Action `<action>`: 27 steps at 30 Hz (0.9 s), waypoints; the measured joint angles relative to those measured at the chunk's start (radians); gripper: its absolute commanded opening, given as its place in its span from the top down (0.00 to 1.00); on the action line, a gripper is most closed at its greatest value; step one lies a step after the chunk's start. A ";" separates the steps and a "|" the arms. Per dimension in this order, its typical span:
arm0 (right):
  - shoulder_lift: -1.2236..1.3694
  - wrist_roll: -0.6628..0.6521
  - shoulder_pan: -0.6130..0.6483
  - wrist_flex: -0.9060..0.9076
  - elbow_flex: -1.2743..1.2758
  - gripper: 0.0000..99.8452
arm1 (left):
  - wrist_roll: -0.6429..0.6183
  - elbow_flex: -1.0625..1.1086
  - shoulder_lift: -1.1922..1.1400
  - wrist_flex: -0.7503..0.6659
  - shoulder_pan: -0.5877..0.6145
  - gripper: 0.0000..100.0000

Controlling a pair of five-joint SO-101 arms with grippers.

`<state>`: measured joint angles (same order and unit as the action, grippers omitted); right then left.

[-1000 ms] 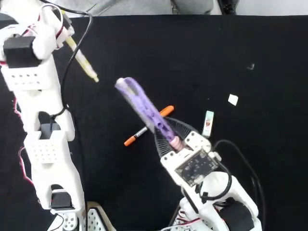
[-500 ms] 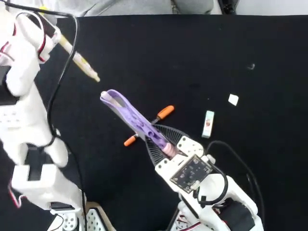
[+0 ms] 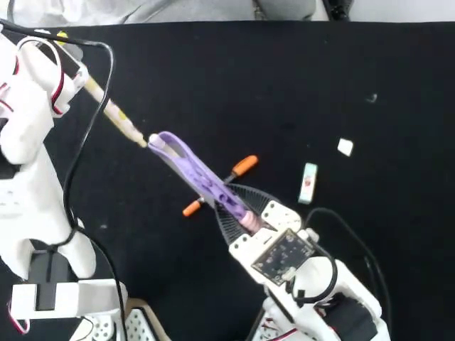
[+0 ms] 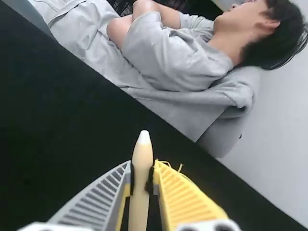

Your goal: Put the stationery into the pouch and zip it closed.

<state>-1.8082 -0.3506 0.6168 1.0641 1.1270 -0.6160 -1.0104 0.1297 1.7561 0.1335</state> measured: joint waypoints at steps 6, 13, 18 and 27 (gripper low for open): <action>0.000 0.000 0.000 0.000 0.000 0.99 | 0.017 0.155 0.002 -0.021 0.000 0.97; 0.000 0.000 0.000 0.000 0.000 0.99 | -0.011 0.318 0.000 -0.132 0.000 0.97; 0.000 0.000 0.000 0.000 0.000 0.99 | -0.043 0.457 0.018 -0.265 0.002 0.97; 0.000 0.002 0.000 0.000 0.000 0.99 | -0.051 0.750 0.356 -0.493 0.086 0.97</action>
<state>-1.8082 -0.3491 0.6168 1.0641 1.1270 -0.6667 -0.2601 0.4856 1.2635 0.2194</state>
